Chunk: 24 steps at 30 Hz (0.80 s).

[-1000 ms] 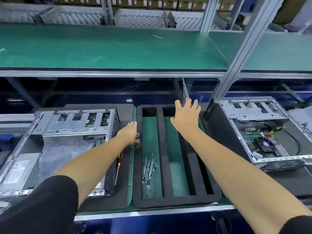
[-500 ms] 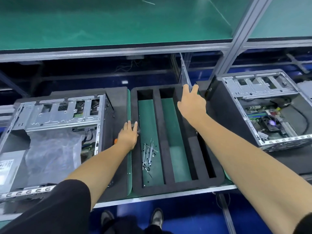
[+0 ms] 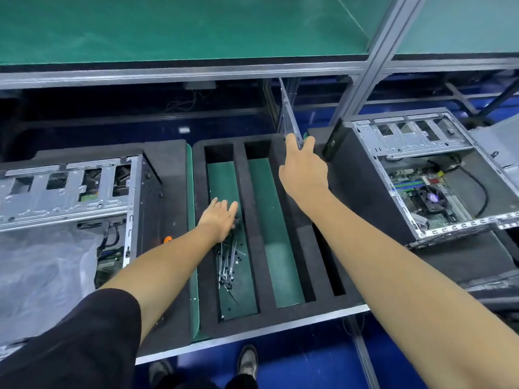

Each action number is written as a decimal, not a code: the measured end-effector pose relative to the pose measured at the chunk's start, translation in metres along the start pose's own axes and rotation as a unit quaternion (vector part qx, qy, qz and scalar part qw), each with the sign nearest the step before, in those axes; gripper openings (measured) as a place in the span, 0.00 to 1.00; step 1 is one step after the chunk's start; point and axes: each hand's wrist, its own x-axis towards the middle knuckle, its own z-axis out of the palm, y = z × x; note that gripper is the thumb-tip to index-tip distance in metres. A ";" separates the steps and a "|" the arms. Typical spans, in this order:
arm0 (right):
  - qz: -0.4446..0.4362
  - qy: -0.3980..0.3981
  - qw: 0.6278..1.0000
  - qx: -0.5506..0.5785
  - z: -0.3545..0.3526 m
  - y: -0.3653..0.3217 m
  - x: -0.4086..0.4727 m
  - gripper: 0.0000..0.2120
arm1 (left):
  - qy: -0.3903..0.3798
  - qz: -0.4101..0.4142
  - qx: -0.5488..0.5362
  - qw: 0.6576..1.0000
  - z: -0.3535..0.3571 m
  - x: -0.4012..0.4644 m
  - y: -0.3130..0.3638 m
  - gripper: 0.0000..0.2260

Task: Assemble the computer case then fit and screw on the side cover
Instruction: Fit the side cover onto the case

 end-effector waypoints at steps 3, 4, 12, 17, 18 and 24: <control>0.011 0.004 1.000 -0.006 0.003 0.000 0.004 0.36 | -0.034 -0.009 0.016 0.999 0.010 0.017 0.017 0.38; 0.017 0.003 1.000 -0.007 0.003 0.001 0.006 0.39 | -0.046 -0.017 0.018 0.999 0.015 0.022 0.020 0.40; 0.033 0.001 0.999 -0.024 0.009 0.002 0.009 0.41 | -0.060 -0.072 -0.069 0.993 0.023 0.041 0.025 0.29; 0.036 -0.008 0.999 0.027 0.005 0.001 0.007 0.36 | -0.083 -0.080 -0.049 0.992 0.003 0.033 0.020 0.25; 0.039 -0.008 0.998 0.057 0.002 0.001 0.007 0.34 | -0.087 -0.082 -0.052 0.991 -0.006 0.029 0.017 0.24; 0.108 -0.029 0.940 0.323 -0.016 0.013 0.000 0.22 | 0.017 -0.115 -0.342 0.933 -0.111 0.006 0.009 0.21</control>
